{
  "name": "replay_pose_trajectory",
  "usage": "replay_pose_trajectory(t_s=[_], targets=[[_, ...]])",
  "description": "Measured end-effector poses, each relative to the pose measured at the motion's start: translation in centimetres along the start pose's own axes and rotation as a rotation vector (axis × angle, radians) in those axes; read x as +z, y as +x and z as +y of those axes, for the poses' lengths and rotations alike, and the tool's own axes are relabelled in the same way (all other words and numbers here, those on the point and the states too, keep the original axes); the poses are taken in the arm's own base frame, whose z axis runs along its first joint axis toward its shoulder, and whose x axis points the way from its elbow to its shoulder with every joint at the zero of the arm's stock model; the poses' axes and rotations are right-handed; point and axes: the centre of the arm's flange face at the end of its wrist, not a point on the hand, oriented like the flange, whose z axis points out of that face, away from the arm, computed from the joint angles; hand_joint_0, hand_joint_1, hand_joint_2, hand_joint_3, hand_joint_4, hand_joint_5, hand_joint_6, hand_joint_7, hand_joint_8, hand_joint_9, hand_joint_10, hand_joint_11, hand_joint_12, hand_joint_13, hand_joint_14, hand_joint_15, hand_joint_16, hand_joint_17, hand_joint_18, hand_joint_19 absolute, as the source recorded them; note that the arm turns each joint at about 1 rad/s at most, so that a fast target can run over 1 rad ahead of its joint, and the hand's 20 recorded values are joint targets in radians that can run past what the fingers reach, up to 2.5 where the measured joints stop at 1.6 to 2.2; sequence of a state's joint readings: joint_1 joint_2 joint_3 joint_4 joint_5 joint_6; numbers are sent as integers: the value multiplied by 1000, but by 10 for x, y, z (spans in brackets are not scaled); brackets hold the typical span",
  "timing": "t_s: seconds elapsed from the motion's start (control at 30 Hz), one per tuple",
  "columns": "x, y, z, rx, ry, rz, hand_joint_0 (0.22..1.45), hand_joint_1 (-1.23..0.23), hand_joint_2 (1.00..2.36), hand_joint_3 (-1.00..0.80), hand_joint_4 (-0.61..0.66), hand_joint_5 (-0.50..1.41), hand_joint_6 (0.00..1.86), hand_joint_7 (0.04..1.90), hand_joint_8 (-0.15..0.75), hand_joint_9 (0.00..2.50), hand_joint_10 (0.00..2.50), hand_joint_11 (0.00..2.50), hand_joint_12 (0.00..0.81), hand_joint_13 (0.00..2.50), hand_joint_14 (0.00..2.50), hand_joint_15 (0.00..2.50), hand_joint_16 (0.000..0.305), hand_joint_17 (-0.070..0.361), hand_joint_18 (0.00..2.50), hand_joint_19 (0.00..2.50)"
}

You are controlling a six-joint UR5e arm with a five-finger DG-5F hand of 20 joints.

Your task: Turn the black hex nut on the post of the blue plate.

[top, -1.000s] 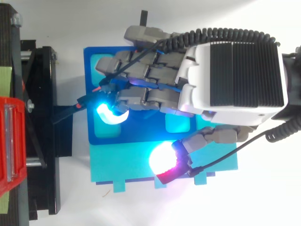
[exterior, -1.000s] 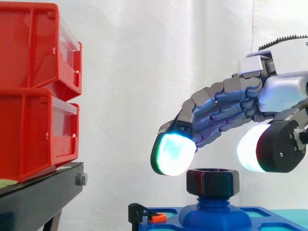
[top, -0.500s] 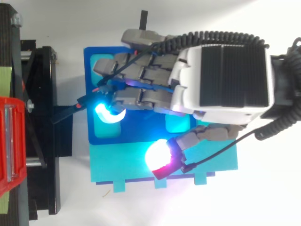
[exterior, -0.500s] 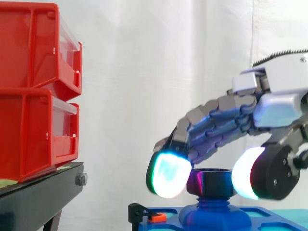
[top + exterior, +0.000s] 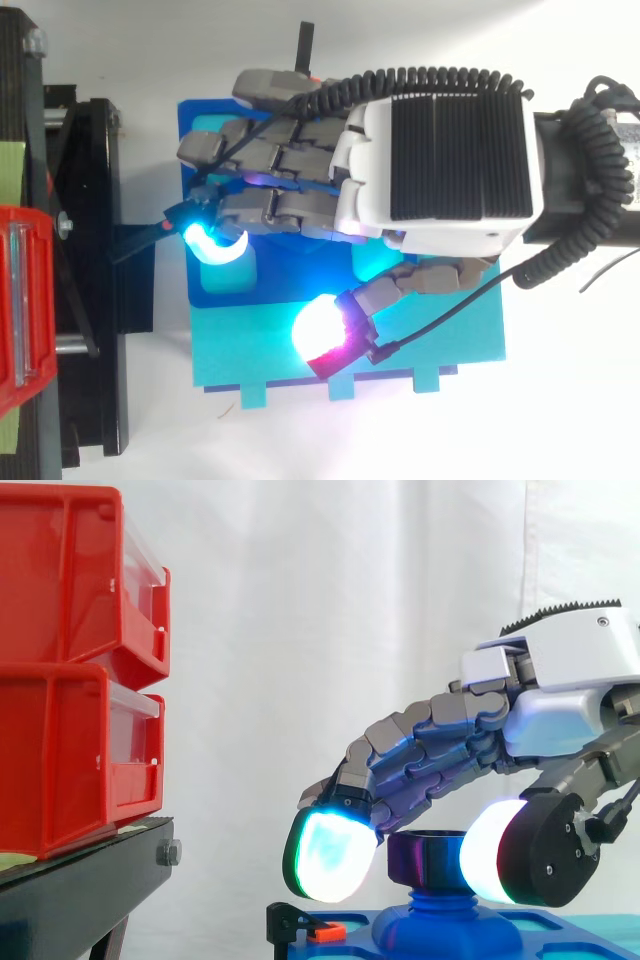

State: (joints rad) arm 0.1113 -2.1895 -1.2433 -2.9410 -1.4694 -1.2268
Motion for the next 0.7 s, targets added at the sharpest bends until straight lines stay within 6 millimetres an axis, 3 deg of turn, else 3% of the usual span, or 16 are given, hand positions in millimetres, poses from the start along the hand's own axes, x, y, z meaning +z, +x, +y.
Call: replay_pose_trajectory(t_s=[0.7], targets=[[-9, -21, 6, -64, 7, 4, 496, -593, 1000, -500, 116, -250, 502, 735, 178, 252, 0, 0, 291, 415, 0, 29, 33, 74, 237, 22]])
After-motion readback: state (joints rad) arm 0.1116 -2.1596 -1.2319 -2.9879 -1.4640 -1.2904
